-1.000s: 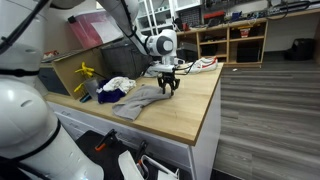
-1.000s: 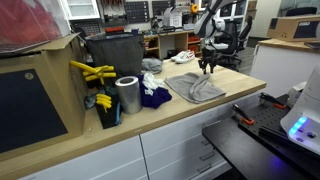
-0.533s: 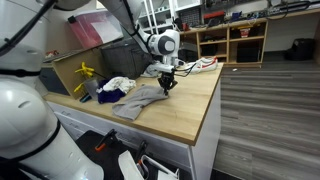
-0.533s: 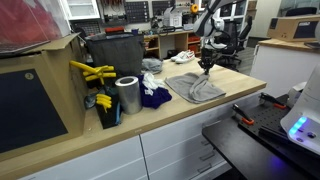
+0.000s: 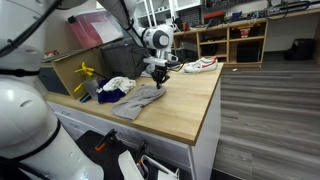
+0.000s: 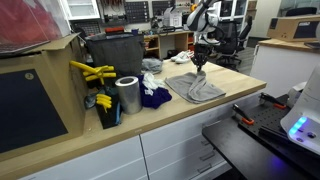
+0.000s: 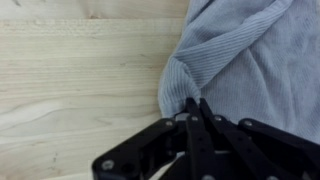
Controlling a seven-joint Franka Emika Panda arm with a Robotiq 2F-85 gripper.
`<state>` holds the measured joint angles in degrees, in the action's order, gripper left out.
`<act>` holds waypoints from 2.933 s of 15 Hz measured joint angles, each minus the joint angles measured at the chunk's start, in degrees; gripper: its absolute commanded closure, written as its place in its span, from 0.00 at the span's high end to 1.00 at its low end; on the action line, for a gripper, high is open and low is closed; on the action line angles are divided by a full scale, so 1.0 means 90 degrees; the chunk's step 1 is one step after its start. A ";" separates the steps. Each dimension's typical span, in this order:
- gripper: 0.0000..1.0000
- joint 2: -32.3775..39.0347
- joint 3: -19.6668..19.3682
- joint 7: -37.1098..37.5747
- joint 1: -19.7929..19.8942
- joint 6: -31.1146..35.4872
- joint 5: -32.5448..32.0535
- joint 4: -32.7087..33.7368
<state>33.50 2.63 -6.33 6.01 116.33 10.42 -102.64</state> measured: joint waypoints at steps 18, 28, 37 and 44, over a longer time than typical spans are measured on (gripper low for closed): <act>0.01 0.0455 0.0424 0.1144 -0.0848 -0.0019 0.0826 0.0572; 0.01 0.0917 0.0518 0.1784 -0.0965 -0.0014 0.1378 0.1219; 0.59 0.1213 0.0667 0.1975 -0.1281 0.0093 0.1529 0.1413; 1.00 0.0710 0.0426 0.1444 -0.1143 0.0414 0.0953 0.1452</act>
<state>39.89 6.46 6.67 -4.28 120.05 19.00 -89.56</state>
